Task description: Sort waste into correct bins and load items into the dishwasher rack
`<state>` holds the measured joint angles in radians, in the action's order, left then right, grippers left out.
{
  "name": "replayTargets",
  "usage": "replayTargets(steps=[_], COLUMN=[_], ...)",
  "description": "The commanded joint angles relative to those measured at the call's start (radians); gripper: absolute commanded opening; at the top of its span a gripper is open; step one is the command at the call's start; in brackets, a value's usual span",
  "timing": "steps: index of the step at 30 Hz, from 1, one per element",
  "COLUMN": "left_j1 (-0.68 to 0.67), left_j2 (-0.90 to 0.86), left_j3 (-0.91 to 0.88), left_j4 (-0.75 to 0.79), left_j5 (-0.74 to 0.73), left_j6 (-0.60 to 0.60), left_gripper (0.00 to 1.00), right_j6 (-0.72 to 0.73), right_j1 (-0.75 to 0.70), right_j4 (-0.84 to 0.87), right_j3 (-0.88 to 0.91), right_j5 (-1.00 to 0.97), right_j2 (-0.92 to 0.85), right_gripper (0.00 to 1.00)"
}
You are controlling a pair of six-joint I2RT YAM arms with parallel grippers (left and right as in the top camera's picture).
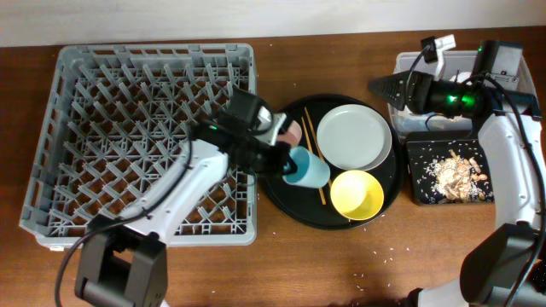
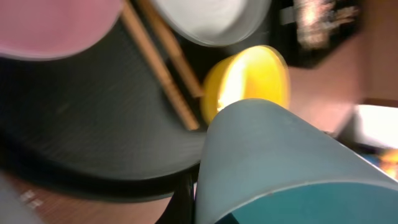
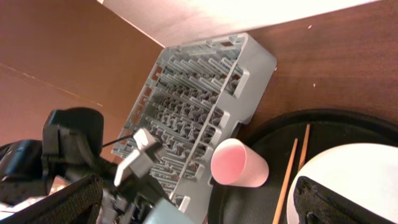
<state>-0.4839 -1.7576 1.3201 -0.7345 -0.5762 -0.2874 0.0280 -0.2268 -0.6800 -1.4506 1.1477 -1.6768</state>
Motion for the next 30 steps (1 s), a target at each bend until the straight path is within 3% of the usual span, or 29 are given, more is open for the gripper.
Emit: replayTargets(steps=[1, 5, 9, 16, 18, 20, 23, 27, 30], left_j1=[-0.06, -0.17, -0.241, -0.238, -0.206, -0.126, 0.009, 0.151, 0.225], left_j2=[0.016, -0.01, -0.061, -0.071, -0.064, -0.046, -0.041, -0.035, -0.06], left_j3=[0.01, 0.01, 0.01, 0.02, 0.106, 0.334, 0.668, 0.755, 0.753], left_j4=[-0.088, -0.09, -0.081, -0.045, -0.121, -0.348, -0.606, -0.651, -0.649], left_j5=[0.366, 0.613, 0.682, 0.632, 0.555, 0.527, 0.528, 0.531, 0.531], left_j6=[0.005, 0.005, 0.005, 0.005, 0.005, 0.005, 0.005, 0.005, 0.005], left_gripper=[0.01, 0.01, 0.07, 0.48, 0.53, 0.59, 0.6, 0.6, 0.6], right_j6=[0.007, 0.007, 0.007, 0.006, 0.007, 0.007, 0.008, 0.13, 0.313], right_j1=[0.045, 0.088, 0.098, 0.095, 0.088, 0.08, 0.151, 0.354, 0.542], right_j4=[-0.006, -0.027, -0.07, -0.104, -0.134, -0.209, -0.336, -0.423, -0.42], right_j3=[-0.02, -0.02, -0.02, -0.02, -0.02, -0.02, -0.019, -0.018, 0.01], right_j5=[-0.035, -0.073, -0.151, -0.219, -0.253, -0.322, -0.461, -0.758, -1.02], right_j2=[0.006, 0.006, 0.006, 0.006, 0.009, 0.01, 0.008, -0.002, -0.027], right_gripper=[0.98, 0.99, 0.99, 0.99, 0.99, 0.95, 0.89, 0.87, 0.79])
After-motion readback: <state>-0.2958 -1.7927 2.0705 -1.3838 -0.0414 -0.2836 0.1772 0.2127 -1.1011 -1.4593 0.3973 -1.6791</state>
